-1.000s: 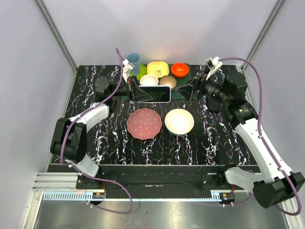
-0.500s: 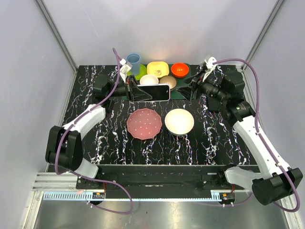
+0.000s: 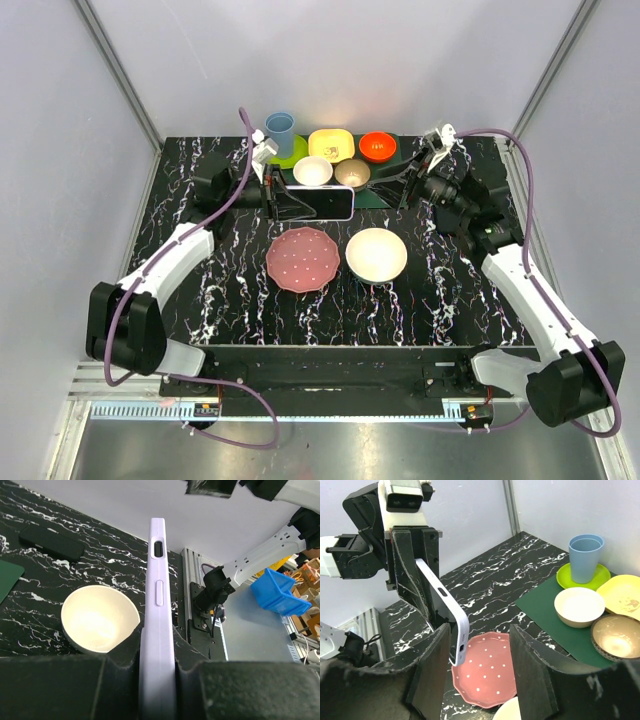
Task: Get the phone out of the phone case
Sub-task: Remove the phone case from the phone.
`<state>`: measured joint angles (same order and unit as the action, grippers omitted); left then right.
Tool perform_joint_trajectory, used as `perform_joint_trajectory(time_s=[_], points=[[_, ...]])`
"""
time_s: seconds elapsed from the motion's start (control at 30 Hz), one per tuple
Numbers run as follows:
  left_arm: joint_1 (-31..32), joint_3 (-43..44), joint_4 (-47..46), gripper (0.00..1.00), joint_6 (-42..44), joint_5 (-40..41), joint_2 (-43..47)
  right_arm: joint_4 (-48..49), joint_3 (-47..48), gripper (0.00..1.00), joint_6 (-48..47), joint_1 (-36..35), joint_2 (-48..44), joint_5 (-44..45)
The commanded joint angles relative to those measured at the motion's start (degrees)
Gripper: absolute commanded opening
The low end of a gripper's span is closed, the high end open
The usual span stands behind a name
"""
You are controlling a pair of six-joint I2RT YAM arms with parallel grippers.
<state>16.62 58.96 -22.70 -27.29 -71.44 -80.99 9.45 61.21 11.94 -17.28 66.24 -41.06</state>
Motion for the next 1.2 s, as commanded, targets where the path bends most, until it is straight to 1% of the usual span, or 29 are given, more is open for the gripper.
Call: perform_joint_trajectory(time_s=[0.0,0.07,0.17,0.33,0.43,0.6,0.93,1.17], points=[[0.87,-0.32,-8.84,0.00,-1.44,-0.37,4.26,13.21,-3.55,0.55,9.49,0.32,-0.23,-4.37],[1.22,-1.12,-10.95,0.00,-2.42,0.24,4.79,18.56,-5.82,0.53,13.17,0.32,-0.14,-5.78],[1.92,-1.39,-10.79,0.00,-2.59,1.03,4.79,22.88,-7.24,0.52,16.17,0.32,0.47,-8.50],[3.59,-2.62,-11.66,0.00,-2.42,2.53,4.44,23.33,-7.95,0.48,16.35,0.32,0.39,-9.13],[3.86,-3.50,-13.33,0.00,-3.03,3.32,4.18,24.99,-8.82,0.48,17.23,0.32,0.21,-10.44],[3.86,-5.08,-16.06,0.00,-4.96,4.20,4.88,24.83,-9.27,0.47,16.36,0.32,0.03,-11.06],[3.86,-6.49,-19.22,0.00,-7.08,5.43,3.91,24.82,-9.79,0.48,16.09,0.32,0.74,-11.06],[3.86,-6.66,-19.58,0.00,-7.25,5.70,4.00,25.09,-9.97,0.49,15.83,0.32,0.38,-11.85]])
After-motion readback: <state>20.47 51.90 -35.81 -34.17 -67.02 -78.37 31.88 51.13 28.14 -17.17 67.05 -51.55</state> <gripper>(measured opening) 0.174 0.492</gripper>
